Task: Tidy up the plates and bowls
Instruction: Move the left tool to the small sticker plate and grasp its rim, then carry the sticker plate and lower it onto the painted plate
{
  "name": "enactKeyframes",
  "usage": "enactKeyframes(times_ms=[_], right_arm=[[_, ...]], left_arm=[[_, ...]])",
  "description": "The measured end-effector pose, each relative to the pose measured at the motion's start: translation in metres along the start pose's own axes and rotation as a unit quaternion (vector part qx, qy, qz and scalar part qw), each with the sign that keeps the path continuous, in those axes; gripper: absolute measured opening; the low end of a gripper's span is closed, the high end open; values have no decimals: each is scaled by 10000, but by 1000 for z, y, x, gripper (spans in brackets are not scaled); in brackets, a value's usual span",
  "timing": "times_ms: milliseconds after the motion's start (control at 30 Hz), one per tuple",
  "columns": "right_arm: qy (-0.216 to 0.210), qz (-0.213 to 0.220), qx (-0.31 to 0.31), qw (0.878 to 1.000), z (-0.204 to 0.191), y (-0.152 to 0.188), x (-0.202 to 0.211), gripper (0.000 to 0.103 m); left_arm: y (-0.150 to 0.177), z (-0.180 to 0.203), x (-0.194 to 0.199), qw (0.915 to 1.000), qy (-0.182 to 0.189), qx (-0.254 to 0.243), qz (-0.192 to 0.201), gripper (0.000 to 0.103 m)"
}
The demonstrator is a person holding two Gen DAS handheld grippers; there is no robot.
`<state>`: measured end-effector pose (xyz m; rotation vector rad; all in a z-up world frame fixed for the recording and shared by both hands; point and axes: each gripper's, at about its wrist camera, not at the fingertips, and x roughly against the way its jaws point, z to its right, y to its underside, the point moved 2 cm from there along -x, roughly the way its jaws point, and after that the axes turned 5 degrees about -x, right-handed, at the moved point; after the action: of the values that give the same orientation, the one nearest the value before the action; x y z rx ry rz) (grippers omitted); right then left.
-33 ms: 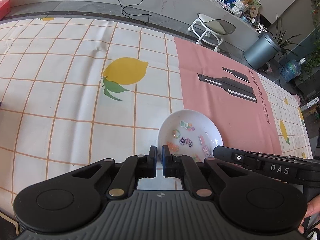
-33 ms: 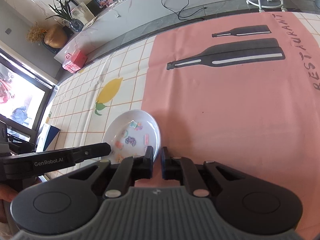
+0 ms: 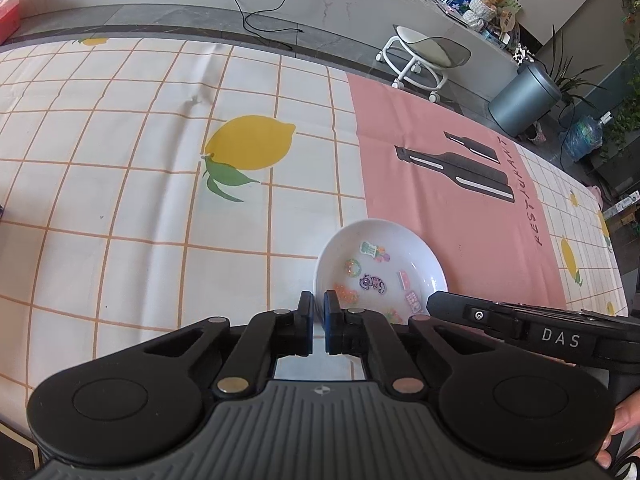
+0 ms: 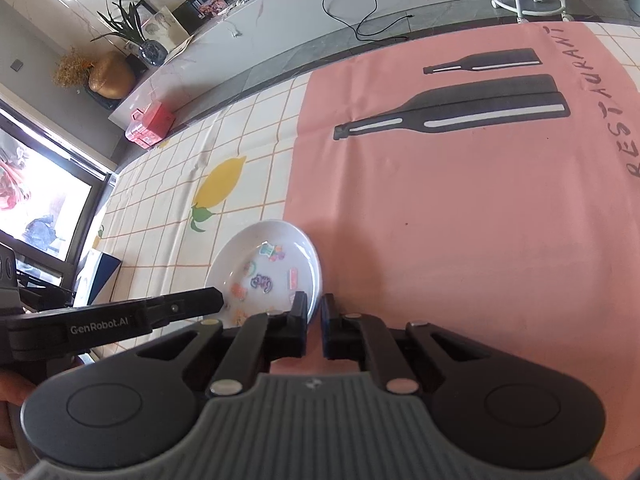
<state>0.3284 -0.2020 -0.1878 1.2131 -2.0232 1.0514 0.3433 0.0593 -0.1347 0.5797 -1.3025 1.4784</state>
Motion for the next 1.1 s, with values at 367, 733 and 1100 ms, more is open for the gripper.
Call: enactKeyframes(times_ms=[367,733,1100], right_arm=[[-53,193,-29,9998,-2,11,60,3],[-423,683,-344,9962,35,64,175,2],[-272,1018,-718,9918,104,134,251,1]], left_arm=[[5,58,67,9989,88,-301,349,4],[51,157,125,9963,141,-701,472,4],[127,232,120,9942,446,-766,609,4]])
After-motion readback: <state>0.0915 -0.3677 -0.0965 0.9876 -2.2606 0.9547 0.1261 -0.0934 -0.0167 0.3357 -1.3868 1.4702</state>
